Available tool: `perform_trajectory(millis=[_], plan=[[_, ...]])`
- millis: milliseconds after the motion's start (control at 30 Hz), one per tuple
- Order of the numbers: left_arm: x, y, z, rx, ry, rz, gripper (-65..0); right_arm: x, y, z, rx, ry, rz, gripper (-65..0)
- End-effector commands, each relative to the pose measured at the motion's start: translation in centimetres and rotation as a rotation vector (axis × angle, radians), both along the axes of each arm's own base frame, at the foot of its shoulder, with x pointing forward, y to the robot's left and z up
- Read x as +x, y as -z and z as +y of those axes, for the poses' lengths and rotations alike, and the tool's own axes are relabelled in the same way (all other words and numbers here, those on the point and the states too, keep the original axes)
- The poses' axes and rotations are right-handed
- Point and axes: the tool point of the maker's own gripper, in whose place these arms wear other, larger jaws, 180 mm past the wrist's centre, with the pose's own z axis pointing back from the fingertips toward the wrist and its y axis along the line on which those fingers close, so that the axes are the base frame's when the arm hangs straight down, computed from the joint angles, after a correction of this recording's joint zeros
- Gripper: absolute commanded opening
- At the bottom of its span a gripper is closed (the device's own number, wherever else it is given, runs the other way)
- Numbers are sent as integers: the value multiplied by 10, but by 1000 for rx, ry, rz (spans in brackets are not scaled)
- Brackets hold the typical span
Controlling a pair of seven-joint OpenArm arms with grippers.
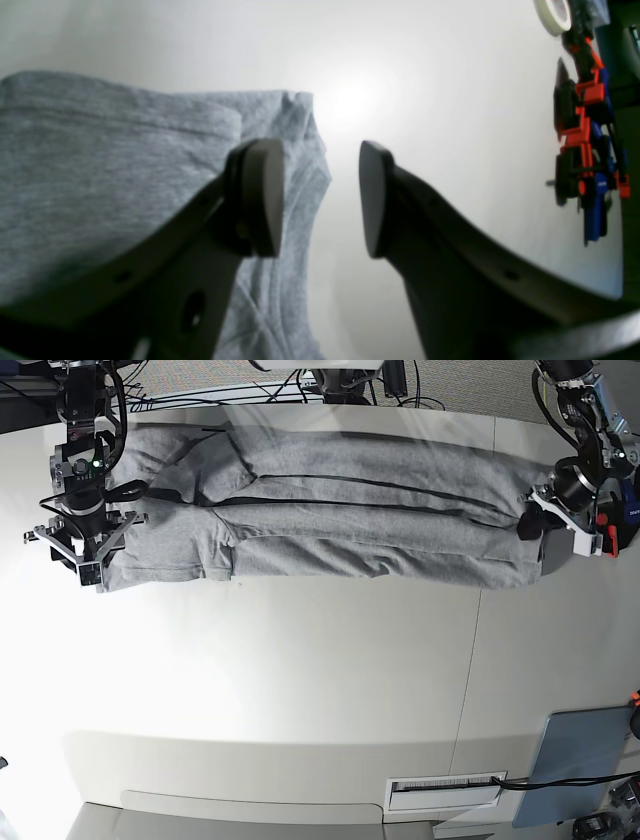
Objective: Fold the T-shirt properly
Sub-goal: 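Lower the folded hem onto the shirt and release both grippers, then move the left gripper to the middle of the folded strip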
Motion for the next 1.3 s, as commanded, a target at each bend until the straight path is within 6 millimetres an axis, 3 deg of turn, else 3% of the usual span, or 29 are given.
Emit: perform_trajectory(millis=[0,200,533,633,800,933,1100,1267], plan=[[10,-19,5,22,9,-56,-650,6,-14,-4,-33,-7,-44,-403],[6,-44,-17,7,55,-87,-650,7,-16,-4,-37,-11,-51,-403],[-17,-101,-98,-194,180,-231,-650,9,-18,-3,-37,-19,-65,-403],[-20,-99,-130,-251,254,-213,-650,9,-17,-3,-37,-18,-63,-403],[-33,-87,-209,-329,457,-150,-650,9,-17,-3,-37,-18,-63,-403],[-30,-77,-254,-332,468,-109,-650,9,-17,-3,-38,-18,-63,-403],[-26,-67,-295,-259,480,-86,-650,9,-17,-3,-38,-18,-62,-403],[-26,-59,-319,-191,494,-74,-650,9,-17,-3,-38,-18,-62,-403]])
